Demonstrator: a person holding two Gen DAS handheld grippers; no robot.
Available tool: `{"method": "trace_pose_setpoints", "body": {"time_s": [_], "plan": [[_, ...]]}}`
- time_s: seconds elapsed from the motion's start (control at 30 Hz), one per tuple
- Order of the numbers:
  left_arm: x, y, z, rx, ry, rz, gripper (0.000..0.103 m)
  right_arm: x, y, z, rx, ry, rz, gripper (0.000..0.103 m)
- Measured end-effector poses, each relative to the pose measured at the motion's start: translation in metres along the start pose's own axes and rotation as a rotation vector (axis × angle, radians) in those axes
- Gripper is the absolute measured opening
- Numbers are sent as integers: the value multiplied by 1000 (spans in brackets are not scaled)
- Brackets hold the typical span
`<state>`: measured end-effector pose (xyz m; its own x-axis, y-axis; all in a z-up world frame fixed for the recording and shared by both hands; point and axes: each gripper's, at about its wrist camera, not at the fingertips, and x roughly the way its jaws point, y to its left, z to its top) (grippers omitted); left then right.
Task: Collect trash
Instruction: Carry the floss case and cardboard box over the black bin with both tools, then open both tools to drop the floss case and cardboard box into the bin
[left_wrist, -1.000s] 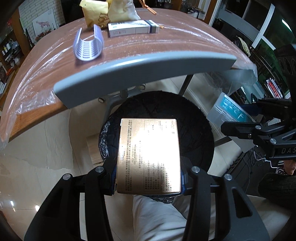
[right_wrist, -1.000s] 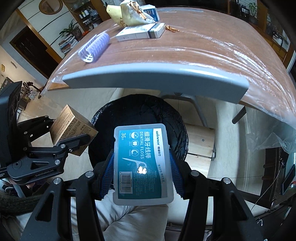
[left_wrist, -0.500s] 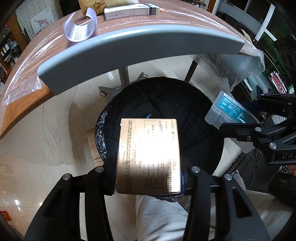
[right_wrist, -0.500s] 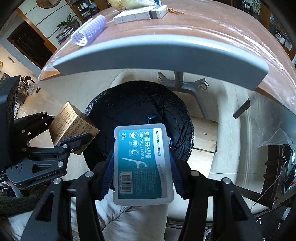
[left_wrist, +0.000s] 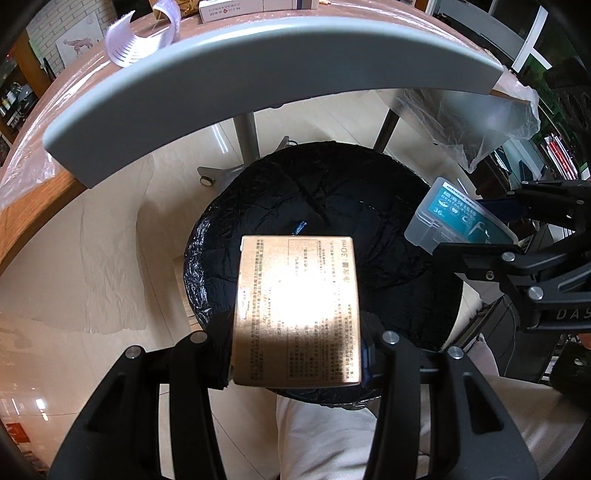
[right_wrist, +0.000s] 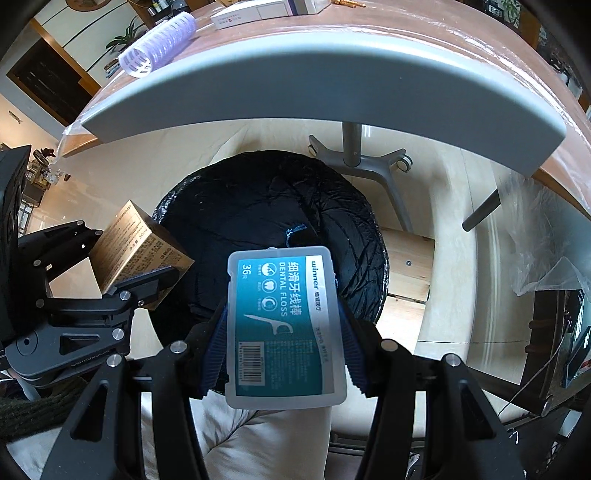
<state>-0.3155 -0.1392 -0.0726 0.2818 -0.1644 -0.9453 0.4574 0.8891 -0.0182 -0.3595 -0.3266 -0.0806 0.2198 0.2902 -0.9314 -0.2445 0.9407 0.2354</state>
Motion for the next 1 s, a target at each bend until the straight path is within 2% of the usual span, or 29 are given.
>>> {"method": "trace_pose_setpoints", "body": {"time_s": [1.0], "plan": [[39,2,9,25,55,29,48,17,17,0,-14,26,-60,54]]}}
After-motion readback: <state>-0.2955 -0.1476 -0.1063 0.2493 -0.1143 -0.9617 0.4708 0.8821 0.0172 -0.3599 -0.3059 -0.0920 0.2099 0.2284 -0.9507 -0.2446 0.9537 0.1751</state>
